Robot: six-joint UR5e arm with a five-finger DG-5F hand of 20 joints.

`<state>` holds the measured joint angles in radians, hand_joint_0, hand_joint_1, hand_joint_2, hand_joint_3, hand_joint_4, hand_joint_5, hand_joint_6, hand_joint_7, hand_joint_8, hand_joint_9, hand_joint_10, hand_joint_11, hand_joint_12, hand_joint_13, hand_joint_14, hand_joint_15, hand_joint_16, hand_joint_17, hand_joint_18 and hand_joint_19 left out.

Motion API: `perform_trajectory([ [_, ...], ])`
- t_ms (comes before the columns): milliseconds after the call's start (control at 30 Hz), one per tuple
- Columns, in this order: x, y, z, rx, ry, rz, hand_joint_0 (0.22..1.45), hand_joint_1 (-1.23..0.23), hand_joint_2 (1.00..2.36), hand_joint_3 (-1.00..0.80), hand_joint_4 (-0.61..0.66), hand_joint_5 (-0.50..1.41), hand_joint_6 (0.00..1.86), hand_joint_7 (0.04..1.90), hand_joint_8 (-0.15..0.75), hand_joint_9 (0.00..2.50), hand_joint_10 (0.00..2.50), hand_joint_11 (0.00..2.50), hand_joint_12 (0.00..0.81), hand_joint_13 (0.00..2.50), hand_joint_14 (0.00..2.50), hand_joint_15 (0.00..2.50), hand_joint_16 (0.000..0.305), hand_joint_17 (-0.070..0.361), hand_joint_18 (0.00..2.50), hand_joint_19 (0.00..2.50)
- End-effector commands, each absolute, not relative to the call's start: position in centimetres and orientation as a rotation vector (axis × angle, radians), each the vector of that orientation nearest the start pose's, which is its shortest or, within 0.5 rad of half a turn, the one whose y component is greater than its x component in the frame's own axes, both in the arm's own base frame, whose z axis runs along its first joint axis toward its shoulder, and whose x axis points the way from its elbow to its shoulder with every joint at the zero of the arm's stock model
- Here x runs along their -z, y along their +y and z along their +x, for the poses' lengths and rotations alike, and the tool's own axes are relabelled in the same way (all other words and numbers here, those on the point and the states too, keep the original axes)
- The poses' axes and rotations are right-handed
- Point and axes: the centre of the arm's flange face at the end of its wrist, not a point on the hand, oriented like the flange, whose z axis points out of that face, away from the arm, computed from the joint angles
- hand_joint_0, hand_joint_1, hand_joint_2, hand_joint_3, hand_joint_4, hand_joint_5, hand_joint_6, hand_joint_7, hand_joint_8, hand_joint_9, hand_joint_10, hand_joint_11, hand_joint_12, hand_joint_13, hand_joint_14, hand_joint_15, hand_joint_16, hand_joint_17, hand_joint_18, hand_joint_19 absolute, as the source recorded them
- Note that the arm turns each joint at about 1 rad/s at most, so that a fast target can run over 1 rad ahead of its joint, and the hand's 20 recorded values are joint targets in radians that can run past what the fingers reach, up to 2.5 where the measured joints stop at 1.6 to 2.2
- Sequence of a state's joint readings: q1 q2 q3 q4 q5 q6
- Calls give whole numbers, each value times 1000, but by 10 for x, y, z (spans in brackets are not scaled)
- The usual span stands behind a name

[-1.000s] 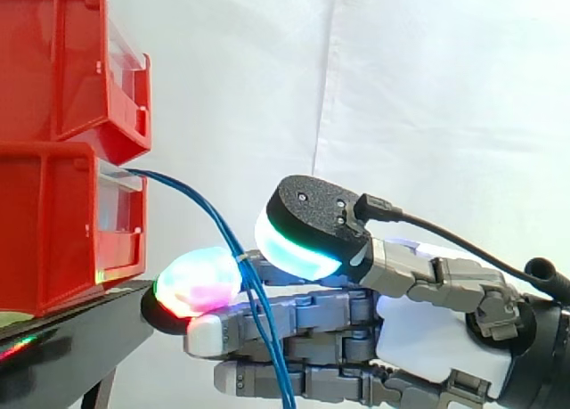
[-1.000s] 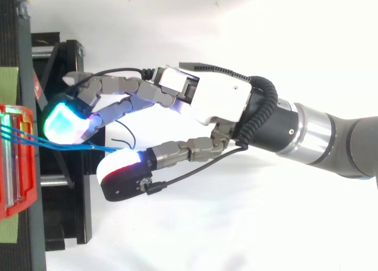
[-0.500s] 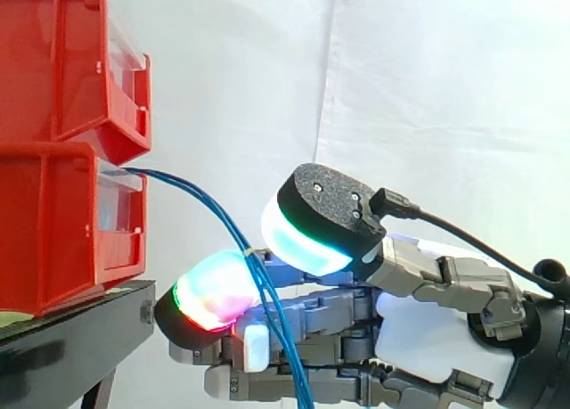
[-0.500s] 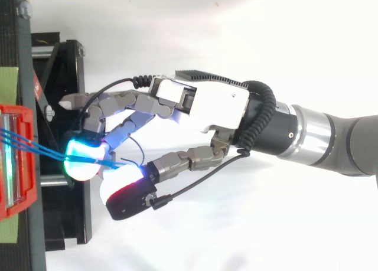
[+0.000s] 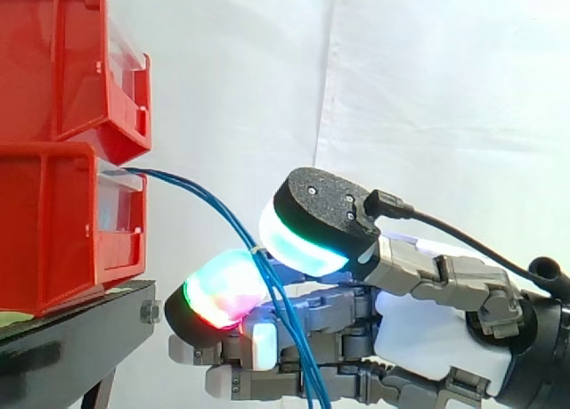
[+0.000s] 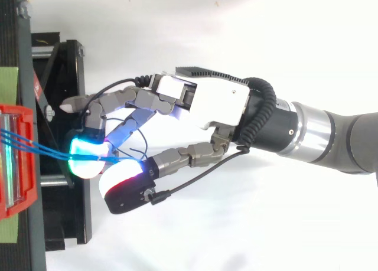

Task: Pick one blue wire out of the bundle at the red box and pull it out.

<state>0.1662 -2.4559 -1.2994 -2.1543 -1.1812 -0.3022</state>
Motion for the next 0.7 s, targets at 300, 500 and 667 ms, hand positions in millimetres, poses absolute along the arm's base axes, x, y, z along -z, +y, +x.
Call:
perform_trajectory([
  [300,-149,-45,790,-1016,847,948,582,-631,1011,-264,172,-100,777,1076,283,1047,18,797,364,351,6,171,53,119,357,282],
  [500,-153,-45,792,-1027,825,936,584,-674,1012,-215,208,-103,796,1073,286,1040,16,799,368,360,6,170,54,121,375,271],
  [667,-154,-46,793,-1028,811,926,574,-686,1011,-148,239,-112,844,1100,303,1047,17,820,386,375,5,167,57,128,404,249],
])
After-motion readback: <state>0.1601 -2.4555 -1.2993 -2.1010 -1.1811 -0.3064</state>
